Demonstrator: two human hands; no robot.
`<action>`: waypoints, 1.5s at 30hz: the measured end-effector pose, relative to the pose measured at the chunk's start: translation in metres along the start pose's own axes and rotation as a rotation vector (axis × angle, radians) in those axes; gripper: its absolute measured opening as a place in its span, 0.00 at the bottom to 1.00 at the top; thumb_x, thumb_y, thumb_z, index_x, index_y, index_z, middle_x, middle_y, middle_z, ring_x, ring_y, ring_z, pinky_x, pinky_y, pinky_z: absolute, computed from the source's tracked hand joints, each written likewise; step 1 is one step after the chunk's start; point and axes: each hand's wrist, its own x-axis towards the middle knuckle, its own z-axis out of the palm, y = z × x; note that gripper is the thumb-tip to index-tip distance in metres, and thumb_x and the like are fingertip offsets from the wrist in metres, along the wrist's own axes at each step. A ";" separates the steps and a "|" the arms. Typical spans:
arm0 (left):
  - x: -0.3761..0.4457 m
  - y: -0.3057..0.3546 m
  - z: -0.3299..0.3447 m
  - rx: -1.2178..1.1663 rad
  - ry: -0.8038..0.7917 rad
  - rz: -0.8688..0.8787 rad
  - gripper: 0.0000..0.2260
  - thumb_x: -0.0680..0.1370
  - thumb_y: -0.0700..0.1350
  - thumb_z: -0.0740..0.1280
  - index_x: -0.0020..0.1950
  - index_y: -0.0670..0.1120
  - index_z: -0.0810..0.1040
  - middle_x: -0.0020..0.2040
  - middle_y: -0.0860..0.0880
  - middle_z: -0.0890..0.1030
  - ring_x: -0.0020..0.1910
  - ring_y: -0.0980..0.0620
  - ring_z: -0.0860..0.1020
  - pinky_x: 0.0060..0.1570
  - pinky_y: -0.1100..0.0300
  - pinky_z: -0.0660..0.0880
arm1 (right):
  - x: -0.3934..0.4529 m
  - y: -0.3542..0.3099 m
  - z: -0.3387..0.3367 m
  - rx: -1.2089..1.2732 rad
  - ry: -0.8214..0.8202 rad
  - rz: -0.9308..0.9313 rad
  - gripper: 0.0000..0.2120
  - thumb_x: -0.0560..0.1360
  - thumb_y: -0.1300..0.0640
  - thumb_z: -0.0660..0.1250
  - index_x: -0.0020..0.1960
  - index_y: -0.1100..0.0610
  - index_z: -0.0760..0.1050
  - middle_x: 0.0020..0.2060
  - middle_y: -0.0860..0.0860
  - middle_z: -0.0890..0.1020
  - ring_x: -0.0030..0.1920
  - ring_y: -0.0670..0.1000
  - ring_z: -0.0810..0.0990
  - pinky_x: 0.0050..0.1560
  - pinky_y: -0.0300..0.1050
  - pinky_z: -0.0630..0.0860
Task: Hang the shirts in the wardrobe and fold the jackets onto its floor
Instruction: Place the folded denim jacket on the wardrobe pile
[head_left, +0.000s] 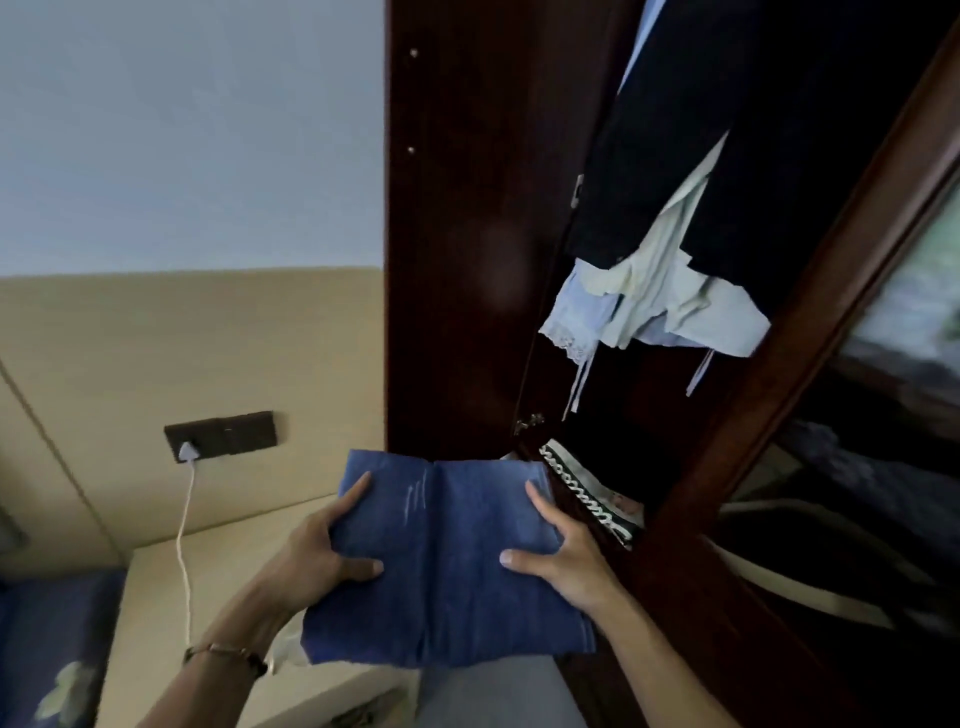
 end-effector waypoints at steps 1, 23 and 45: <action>0.022 0.005 0.009 0.019 -0.011 0.015 0.46 0.63 0.39 0.80 0.75 0.61 0.62 0.66 0.48 0.73 0.59 0.56 0.73 0.53 0.72 0.68 | 0.011 0.008 -0.011 -0.018 0.022 0.021 0.48 0.50 0.32 0.81 0.66 0.25 0.64 0.73 0.42 0.67 0.72 0.44 0.67 0.74 0.49 0.65; 0.514 -0.044 0.284 0.237 -0.607 0.356 0.45 0.69 0.26 0.72 0.78 0.53 0.57 0.78 0.53 0.50 0.77 0.54 0.50 0.66 0.80 0.50 | 0.288 0.212 -0.111 -0.214 0.644 0.372 0.49 0.69 0.55 0.77 0.80 0.50 0.49 0.67 0.46 0.66 0.68 0.51 0.70 0.63 0.37 0.69; 0.642 -0.095 0.429 1.091 -0.419 0.883 0.42 0.69 0.65 0.28 0.81 0.53 0.51 0.80 0.57 0.48 0.79 0.57 0.42 0.75 0.49 0.38 | 0.396 0.335 -0.167 -0.914 0.700 0.718 0.34 0.80 0.37 0.47 0.80 0.55 0.49 0.79 0.59 0.44 0.79 0.56 0.38 0.72 0.66 0.30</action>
